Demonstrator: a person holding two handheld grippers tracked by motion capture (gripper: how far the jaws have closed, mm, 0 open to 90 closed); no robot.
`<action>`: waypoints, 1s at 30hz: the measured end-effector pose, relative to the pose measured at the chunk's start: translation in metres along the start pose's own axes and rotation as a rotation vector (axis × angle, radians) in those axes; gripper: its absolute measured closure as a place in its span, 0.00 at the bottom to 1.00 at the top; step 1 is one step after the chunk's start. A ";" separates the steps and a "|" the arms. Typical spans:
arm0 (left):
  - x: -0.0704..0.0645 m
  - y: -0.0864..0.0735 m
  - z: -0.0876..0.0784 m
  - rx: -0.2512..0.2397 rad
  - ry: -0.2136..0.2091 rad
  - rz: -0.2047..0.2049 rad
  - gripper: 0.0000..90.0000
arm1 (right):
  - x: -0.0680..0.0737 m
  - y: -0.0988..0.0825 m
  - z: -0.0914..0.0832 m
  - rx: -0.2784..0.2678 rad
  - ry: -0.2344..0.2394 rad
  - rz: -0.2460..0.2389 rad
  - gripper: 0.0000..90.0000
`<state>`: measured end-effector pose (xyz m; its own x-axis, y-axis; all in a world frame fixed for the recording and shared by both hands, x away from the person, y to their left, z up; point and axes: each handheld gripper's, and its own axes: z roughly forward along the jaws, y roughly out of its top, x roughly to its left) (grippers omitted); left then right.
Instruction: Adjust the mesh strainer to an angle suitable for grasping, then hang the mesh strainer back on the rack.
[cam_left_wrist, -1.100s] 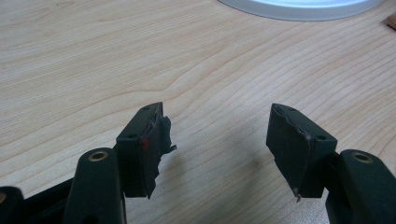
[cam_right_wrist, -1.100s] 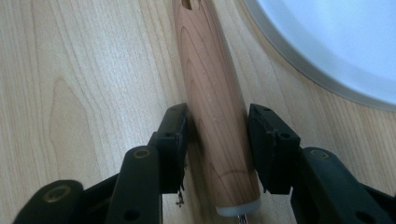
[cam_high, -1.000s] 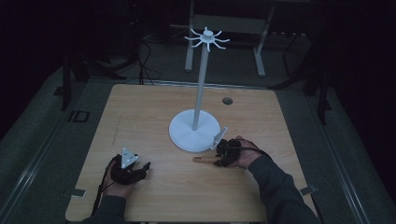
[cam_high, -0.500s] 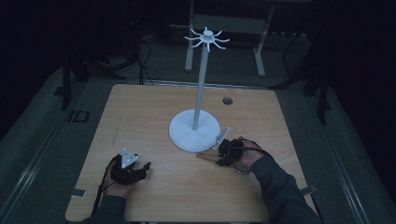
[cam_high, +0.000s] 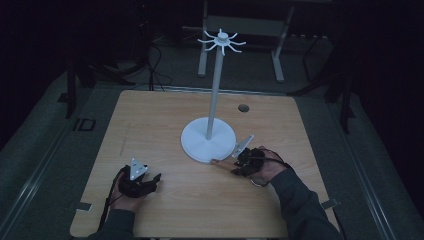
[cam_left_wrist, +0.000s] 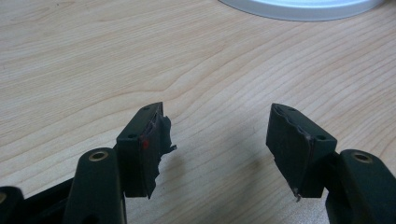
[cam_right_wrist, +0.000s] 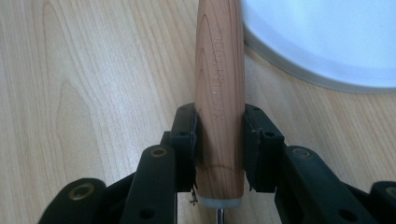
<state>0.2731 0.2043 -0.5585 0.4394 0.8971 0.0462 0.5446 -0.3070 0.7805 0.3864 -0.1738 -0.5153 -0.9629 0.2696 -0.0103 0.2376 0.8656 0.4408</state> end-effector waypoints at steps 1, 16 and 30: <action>0.000 0.000 0.000 0.000 0.000 0.000 0.42 | -0.001 -0.001 -0.001 -0.006 -0.001 -0.001 0.76; 0.001 0.000 -0.001 -0.005 0.003 -0.007 0.42 | -0.002 -0.003 -0.014 -0.154 -0.038 0.053 0.76; 0.000 0.000 -0.002 -0.007 0.008 -0.007 0.42 | -0.004 -0.006 -0.033 -0.333 -0.128 0.111 0.76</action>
<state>0.2719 0.2052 -0.5575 0.4297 0.9018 0.0457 0.5425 -0.2983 0.7853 0.3842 -0.1944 -0.4881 -0.9048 0.4231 -0.0485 0.2651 0.6486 0.7134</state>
